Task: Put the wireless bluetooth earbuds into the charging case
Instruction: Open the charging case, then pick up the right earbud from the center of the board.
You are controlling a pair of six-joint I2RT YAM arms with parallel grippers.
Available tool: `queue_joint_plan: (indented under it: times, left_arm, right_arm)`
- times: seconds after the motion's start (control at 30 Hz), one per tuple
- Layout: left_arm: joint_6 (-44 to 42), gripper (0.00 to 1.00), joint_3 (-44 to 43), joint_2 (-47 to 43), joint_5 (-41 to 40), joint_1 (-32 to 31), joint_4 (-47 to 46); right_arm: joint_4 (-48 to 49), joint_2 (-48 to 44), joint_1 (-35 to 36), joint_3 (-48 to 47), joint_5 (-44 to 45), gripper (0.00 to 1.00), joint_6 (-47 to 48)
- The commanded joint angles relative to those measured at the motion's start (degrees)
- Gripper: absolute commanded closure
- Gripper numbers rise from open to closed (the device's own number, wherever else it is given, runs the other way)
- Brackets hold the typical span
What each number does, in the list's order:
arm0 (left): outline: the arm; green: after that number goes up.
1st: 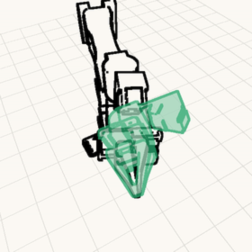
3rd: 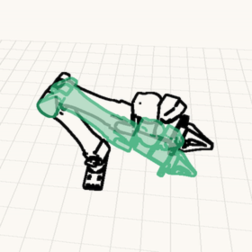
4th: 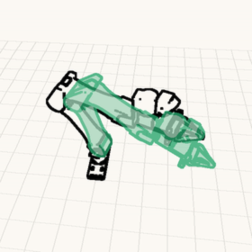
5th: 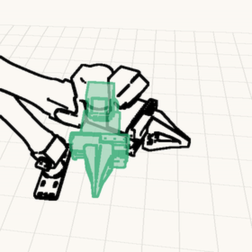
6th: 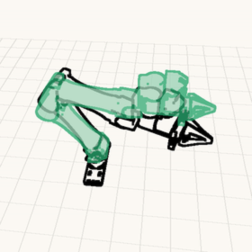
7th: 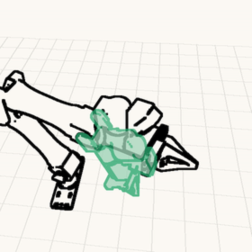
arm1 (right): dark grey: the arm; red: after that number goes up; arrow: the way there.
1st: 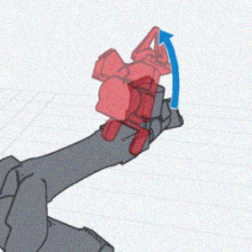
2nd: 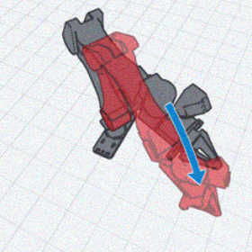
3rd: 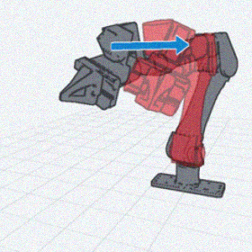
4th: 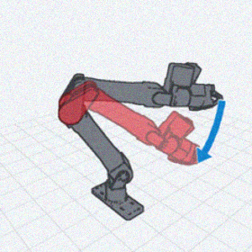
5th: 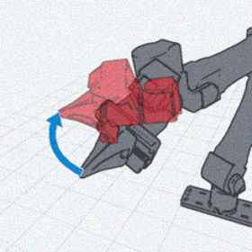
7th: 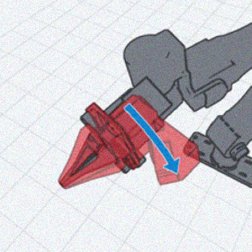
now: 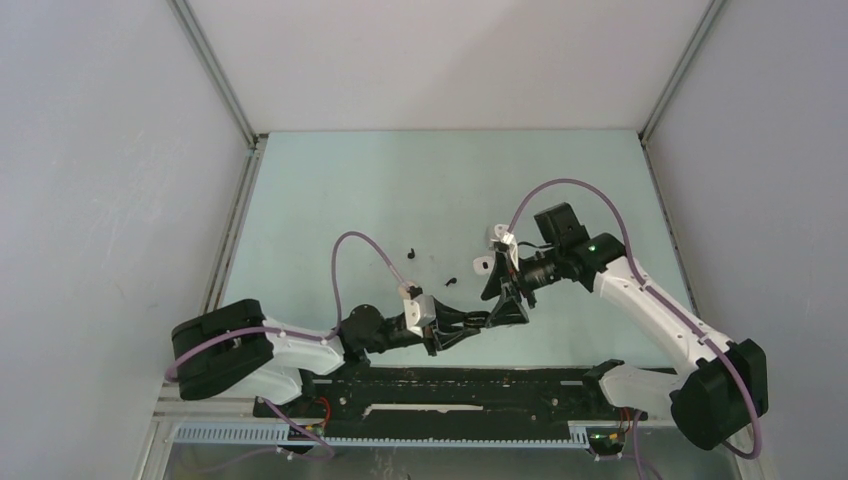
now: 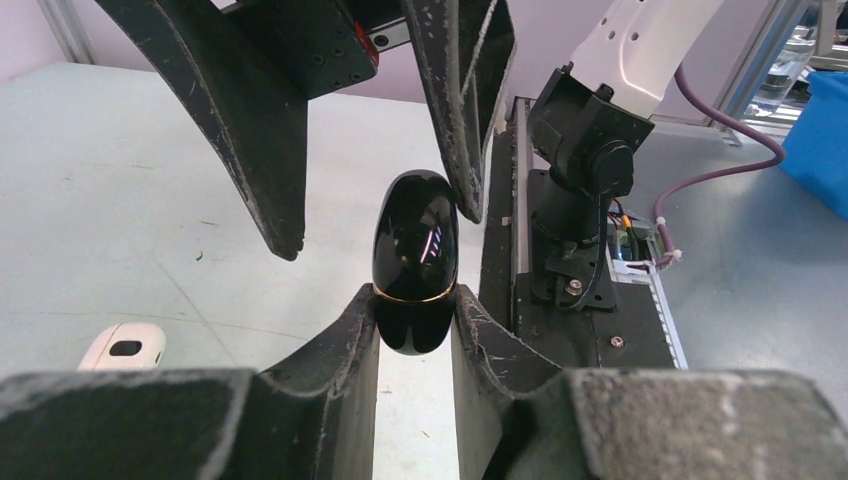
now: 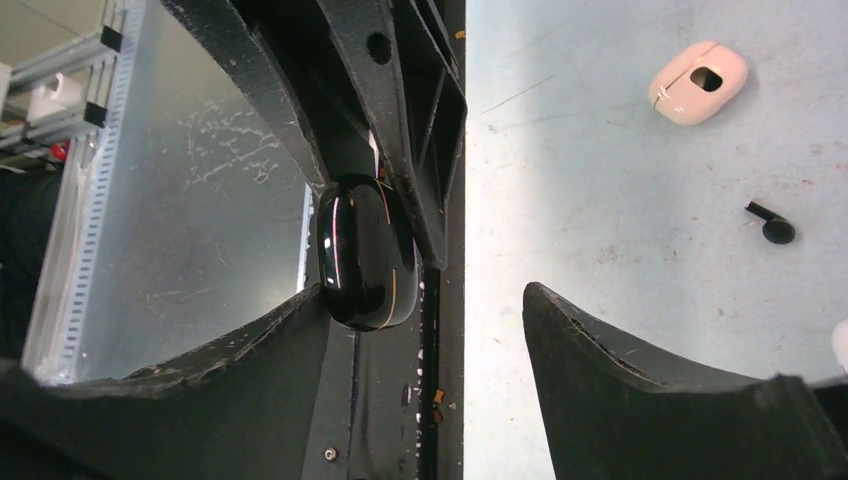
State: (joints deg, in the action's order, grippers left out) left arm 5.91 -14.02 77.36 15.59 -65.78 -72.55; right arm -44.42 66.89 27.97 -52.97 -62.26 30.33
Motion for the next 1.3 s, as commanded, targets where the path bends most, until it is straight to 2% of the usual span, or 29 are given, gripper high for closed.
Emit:
queue_joint_plan:
  times: [0.0, 0.37, 0.6, 0.7, 0.8, 0.9, 1.07, 1.27]
  left_arm:
    - [-1.86, 1.00, -1.18, 0.07, 2.62, -0.05, -2.33]
    - [-2.44, 1.00, -0.54, 0.12, 0.30, 0.03, -1.51]
    - [-1.08, 1.00, 0.92, -1.91, -0.99, 0.04, -1.40]
    - [-0.82, 1.00, 1.55, -4.88, -3.52, 0.21, 1.41]
    - [-1.09, 1.00, 2.91, -10.55, -8.37, 0.30, 5.48]
    - [-2.04, 1.00, 4.66, -17.18, -12.94, 0.39, 9.40]
    - [-2.33, 1.00, 6.69, -28.94, -19.64, 0.65, 19.41]
    - [-3.01, 1.00, 9.52, -39.75, -25.74, 0.91, 27.79]
  right_arm:
    - [2.29, 1.70, -3.05, -2.31, -3.97, 0.29, -2.97]
    - [1.50, 1.79, -8.40, -4.23, -11.95, 0.29, -3.93]
    - [1.63, -0.52, -16.41, -4.77, -13.49, 0.29, -3.59]
    - [1.33, 0.16, -16.83, -4.77, -6.77, 0.35, -2.21]
    - [3.88, 1.48, -15.23, -3.76, 3.69, 0.48, -2.38]
    - [6.40, 3.86, -13.56, -2.81, 8.94, 0.59, -3.43]
    - [11.89, 8.56, -7.77, -2.94, 17.78, 0.64, -7.22]
    - [13.80, 16.91, 0.81, -7.15, 26.35, 0.65, -11.69]
